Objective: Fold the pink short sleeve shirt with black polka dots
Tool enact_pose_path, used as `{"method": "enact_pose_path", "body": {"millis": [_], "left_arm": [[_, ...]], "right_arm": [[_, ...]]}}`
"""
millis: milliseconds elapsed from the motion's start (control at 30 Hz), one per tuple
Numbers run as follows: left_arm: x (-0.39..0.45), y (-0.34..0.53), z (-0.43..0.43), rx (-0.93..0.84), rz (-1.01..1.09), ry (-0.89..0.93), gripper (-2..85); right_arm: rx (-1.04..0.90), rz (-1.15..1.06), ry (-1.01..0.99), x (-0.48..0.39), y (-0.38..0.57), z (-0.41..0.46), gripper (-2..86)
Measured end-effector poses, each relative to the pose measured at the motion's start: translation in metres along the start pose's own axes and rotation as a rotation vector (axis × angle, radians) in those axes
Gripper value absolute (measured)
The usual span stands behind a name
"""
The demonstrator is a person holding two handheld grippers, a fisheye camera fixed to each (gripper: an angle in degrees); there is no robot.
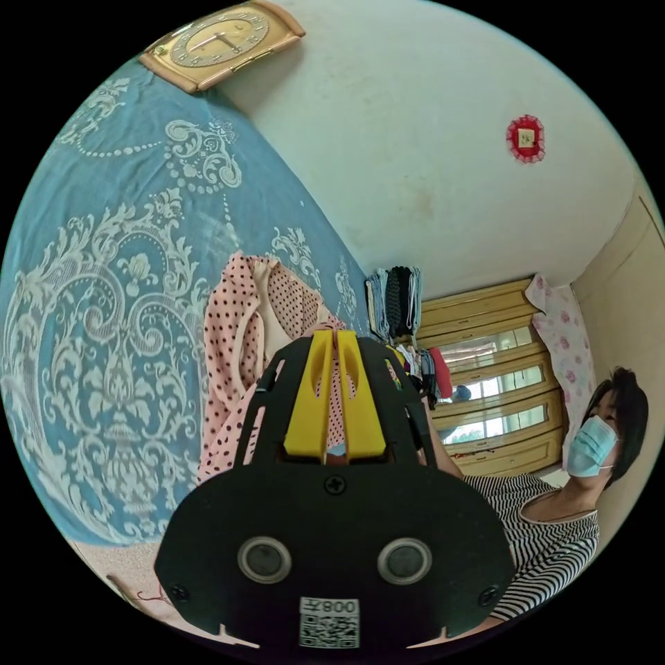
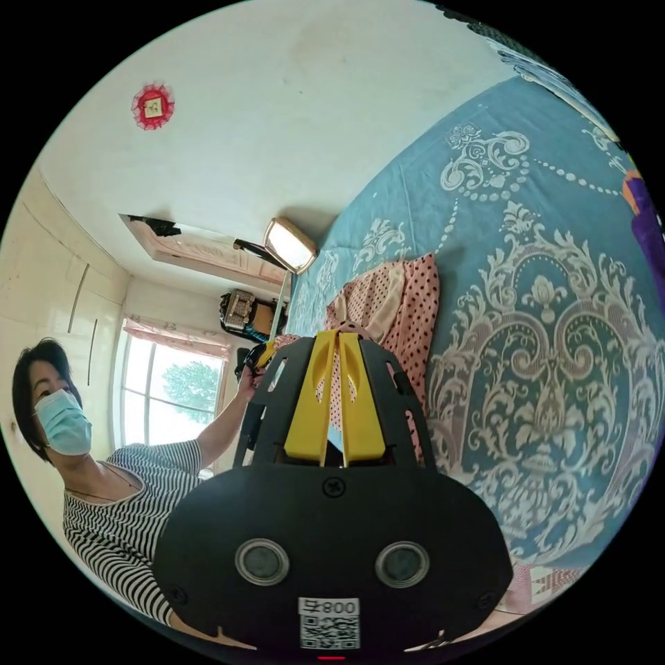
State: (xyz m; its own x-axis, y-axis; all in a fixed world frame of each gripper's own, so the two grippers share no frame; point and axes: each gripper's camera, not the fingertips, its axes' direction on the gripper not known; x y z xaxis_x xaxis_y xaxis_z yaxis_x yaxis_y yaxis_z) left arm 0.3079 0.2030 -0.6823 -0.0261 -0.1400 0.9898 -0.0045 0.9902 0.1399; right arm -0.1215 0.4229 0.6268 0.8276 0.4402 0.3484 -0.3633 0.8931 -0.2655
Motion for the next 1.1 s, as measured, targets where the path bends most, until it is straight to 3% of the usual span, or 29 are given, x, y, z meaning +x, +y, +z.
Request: {"method": "enact_pose_path", "body": {"millis": [333,633,900,1000,1100], "left_arm": [[-0.049,-0.147,0.082,0.01,-0.069,-0.075,1.1],[-0.074,-0.219,0.128,0.022,-0.134,-0.098,3.8],[-0.05,-0.252,0.143,0.093,-0.095,-0.033,5.4],[-0.016,-0.256,0.154,0.103,0.022,-0.113,3.4],[0.019,-0.265,0.189,-0.005,0.159,-0.209,1.9]], "right_arm": [[-0.035,0.063,0.056,0.049,-0.143,0.094,0.3],[-0.101,0.157,0.084,0.062,-0.22,0.163,0.7],[0.022,0.172,-0.008,0.029,-0.239,0.169,1.2],[0.002,0.058,0.071,-0.016,-0.243,0.184,0.8],[-0.077,-0.09,0.235,-0.068,-0.251,0.222,0.3]]}}
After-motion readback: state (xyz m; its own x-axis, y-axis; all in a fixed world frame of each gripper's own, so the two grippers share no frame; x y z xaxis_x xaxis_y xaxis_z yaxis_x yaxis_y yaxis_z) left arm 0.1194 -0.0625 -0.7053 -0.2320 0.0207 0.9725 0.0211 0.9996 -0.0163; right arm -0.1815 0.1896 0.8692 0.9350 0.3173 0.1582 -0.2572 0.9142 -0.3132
